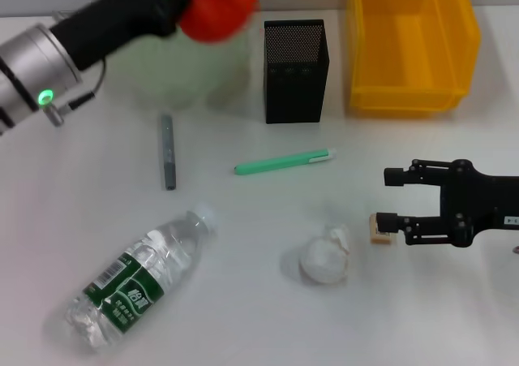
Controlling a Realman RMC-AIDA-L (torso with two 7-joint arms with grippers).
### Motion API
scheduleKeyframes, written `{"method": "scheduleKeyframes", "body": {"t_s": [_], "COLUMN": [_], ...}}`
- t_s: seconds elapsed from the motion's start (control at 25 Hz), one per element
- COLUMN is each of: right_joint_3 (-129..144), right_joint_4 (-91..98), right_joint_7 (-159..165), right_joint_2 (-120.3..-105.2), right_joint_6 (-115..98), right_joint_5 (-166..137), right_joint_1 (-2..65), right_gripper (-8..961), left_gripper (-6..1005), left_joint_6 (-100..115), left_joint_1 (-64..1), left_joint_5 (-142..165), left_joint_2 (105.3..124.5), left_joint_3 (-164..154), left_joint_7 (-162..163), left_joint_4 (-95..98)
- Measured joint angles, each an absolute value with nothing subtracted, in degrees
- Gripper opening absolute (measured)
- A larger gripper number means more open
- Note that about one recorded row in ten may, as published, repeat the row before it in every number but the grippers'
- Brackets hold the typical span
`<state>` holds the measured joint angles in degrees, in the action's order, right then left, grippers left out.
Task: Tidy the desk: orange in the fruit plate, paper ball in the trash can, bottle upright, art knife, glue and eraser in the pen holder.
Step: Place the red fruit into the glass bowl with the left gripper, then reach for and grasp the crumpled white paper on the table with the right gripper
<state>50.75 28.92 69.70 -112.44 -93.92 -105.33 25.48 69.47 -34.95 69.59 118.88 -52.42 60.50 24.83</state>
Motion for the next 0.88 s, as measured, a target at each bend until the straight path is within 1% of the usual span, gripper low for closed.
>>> {"method": "scheduleKeyframes", "body": {"t_s": [0.04,0.12,0.16,0.32,0.44,0.68,0.88], "right_joint_3": [50.75,50.7,50.7,50.7,50.71,50.72,50.71], "right_joint_4": [28.92,28.91,28.91,28.9,28.82,28.65,28.56], "right_joint_7": [69.7,69.69,69.69,69.7,69.7,69.7,69.44], "right_joint_2": [-112.44,-112.52,-112.52,-113.0,-113.04,-113.12,-113.2], "right_joint_6": [-93.92,-94.09,-94.09,-93.94,-93.89,-93.76,-93.77], "right_joint_5": [-105.32,-105.34,-105.34,-105.38,-105.39,-105.39,-105.39], "right_joint_1": [25.48,25.3,25.3,24.98,24.96,24.93,24.88], "right_gripper": [764,764,764,763,763,763,763], "left_gripper": [137,128,124,108,68,284,494], "left_joint_6": [69.47,60.26,60.26,48.16,45.96,46.27,49.45], "left_joint_1": [-34.95,-37.97,-37.97,-41.12,-42.07,-42.14,-41.67], "left_joint_5": [69.59,63.92,63.92,62.98,62.68,62.29,62.29], "left_joint_2": [118.88,118.89,118.89,119.19,119.22,119.21,119.11], "left_joint_3": [-52.42,-52.34,-52.34,-53.05,-52.94,-53.1,-53.09], "left_joint_7": [60.5,54.67,54.67,51.38,51.05,51.32,52.97], "left_joint_4": [24.83,19.93,19.93,17.58,16.32,15.76,15.72]}}
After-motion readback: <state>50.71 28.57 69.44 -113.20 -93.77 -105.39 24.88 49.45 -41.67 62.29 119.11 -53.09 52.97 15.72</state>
